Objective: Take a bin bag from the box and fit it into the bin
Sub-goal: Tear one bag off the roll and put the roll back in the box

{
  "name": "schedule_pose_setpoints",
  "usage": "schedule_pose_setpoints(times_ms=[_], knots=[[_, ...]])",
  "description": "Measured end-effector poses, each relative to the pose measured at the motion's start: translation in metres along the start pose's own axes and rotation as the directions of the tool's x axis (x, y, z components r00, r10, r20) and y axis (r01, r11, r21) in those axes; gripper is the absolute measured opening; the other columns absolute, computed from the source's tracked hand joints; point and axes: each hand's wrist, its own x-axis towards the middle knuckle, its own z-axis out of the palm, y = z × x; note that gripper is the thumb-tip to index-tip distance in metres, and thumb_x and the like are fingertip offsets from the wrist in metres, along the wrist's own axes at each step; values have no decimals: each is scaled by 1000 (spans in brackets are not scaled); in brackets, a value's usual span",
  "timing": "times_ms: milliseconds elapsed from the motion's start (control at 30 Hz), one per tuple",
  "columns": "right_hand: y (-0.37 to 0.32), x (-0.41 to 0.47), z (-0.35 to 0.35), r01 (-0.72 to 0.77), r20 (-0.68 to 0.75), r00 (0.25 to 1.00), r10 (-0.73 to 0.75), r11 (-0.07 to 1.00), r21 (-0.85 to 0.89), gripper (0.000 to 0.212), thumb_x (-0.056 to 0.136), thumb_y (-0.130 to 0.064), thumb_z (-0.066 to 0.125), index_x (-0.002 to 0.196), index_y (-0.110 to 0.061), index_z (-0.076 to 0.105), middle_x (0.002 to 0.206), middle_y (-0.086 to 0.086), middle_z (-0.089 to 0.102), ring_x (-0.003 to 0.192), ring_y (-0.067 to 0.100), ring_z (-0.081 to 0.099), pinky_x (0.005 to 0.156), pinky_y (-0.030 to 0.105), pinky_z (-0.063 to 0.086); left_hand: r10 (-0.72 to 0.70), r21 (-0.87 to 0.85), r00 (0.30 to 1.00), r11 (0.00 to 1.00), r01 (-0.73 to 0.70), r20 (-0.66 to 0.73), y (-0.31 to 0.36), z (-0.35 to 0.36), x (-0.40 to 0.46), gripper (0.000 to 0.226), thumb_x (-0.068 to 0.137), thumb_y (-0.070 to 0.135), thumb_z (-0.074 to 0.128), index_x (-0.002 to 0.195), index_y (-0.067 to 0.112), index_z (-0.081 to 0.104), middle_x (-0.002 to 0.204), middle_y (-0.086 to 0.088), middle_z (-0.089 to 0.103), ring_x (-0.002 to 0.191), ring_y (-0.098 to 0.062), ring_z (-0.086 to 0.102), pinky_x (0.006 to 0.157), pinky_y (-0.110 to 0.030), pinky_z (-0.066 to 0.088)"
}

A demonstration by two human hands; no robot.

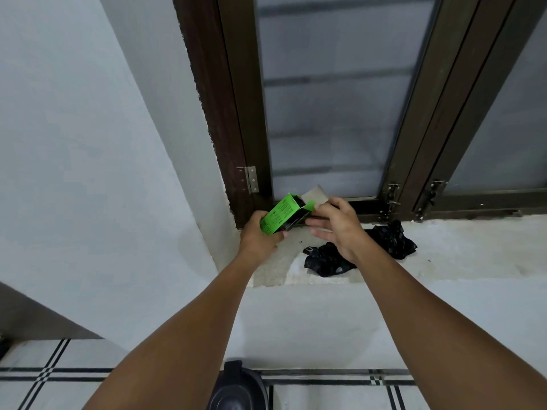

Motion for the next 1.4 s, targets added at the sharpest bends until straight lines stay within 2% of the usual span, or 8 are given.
schedule_pose_setpoints(times_ms=[233,367,500,700,867,1067,1267,1400], knots=[[0,-4,6,163,-9,986,-165,979,-120,27,94,-9,69,118,-21,62,95,4,69,76,14,67,64,26,57,52,85,999,995,-53,6,1,2,1,46,82,16,85,118,22,56,104,8,59,96,-18,63,78,-47,64],[-1,-4,10,239,54,971,-233,951,-194,19,95,-16,69,107,-31,70,106,4,73,82,16,68,64,27,55,99,153,993,984,-90,-56,1,2,3,46,77,20,88,114,24,62,103,3,65,97,-23,66,81,-49,62],[-2,-5,13,253,55,967,-247,945,-208,22,93,-28,71,114,-24,72,110,1,73,94,16,68,70,30,55,161,232,983,963,-138,-83,1,2,5,47,75,27,89,114,27,62,106,-2,65,96,-23,63,80,-40,58],[4,0,13,353,-21,928,-371,898,-263,14,93,-23,73,104,-17,77,100,3,77,97,16,71,94,42,58,180,281,979,948,-147,-94,-1,0,7,50,74,29,89,116,26,63,110,-5,64,99,-22,61,80,-32,53],[5,6,12,370,-35,916,-399,878,-304,10,91,-23,73,100,-20,78,95,-1,78,94,17,73,88,45,60,176,294,979,946,-139,-103,-4,-1,5,48,74,31,88,115,29,63,110,-4,64,99,-23,61,84,-41,57],[6,5,16,389,-6,907,-420,846,-363,9,92,-22,74,95,-16,79,92,-1,78,92,15,73,89,35,59,209,325,972,932,-164,-108,-1,-2,4,50,80,27,86,124,23,63,114,-6,62,102,-21,59,81,-30,48],[2,1,15,396,65,912,-405,826,-401,20,95,-25,71,108,-14,80,100,-4,77,98,8,70,88,16,51,207,299,971,940,-164,-118,-3,-2,1,46,81,30,84,121,28,63,114,-5,63,101,-21,59,83,-32,50],[7,3,20,392,198,920,-339,832,-393,38,93,-35,67,129,-24,70,126,-5,70,121,7,62,107,29,47,166,208,980,968,-140,-113,-1,-1,-2,45,75,44,82,113,44,57,103,6,66,97,-22,66,77,-49,62]])
